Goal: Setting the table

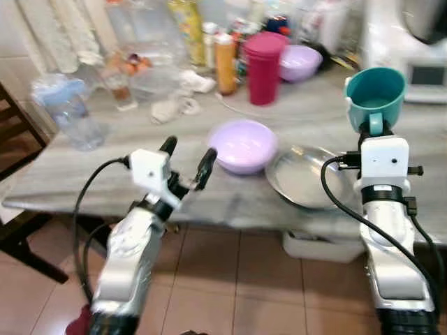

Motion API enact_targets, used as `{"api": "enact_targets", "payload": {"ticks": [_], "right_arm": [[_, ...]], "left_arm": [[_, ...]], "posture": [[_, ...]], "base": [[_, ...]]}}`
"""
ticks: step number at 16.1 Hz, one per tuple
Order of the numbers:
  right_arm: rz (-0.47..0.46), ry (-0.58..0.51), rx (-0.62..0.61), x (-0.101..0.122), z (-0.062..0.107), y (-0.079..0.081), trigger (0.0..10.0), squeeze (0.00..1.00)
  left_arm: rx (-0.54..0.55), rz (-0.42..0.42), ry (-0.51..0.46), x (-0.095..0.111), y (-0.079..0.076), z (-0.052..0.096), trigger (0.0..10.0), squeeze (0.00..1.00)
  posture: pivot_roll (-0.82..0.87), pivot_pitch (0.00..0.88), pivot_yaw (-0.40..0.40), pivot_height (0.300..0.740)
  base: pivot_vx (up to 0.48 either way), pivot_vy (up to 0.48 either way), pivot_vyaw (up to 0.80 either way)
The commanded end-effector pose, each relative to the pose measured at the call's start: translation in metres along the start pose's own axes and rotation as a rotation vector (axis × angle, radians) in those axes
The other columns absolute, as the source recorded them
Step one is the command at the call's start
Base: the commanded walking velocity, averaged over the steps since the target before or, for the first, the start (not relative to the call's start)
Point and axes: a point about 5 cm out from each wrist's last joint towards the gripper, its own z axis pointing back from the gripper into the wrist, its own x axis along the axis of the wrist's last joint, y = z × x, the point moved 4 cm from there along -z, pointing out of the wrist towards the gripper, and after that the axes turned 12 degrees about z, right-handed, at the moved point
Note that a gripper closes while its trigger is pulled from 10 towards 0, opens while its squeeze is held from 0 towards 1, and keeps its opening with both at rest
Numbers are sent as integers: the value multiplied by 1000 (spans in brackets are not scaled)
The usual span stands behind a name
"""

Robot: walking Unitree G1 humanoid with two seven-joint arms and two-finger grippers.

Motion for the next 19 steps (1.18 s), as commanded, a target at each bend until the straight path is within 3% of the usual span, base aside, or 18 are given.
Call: {"api": "enact_targets", "payload": {"ticks": [1,5,8,13,17,19], "right_arm": [[14,-11,-33,4,-2,-9,10000,0],[-1,31,-66,-4,-9,-23,10000,0],[-23,73,-80,-13,-13,-32,10000,0],[-129,162,-18,-34,-22,-26,10000,0],[-175,187,12,-48,-31,-26,10000,0],[-217,181,48,-51,-36,-18,10000,0]], "left_arm": [[-31,-2,9,2,-3,3,10000,0],[-179,-20,162,-19,-8,32,10000,0],[-280,-29,237,-26,-13,44,10000,0],[-437,5,283,-27,-30,48,10000,0],[-461,16,282,-25,-33,46,10000,0],[-472,31,283,-26,-37,45,10000,0]], "posture": [[-209,112,90,740],[-211,125,86,740],[-213,136,83,740],[-212,139,82,740],[-214,147,89,740],[-214,147,89,740]], "base": [[0,0,0],[0,0,0],[0,0,0],[0,0,0],[0,0,0],[0,0,0]]}}
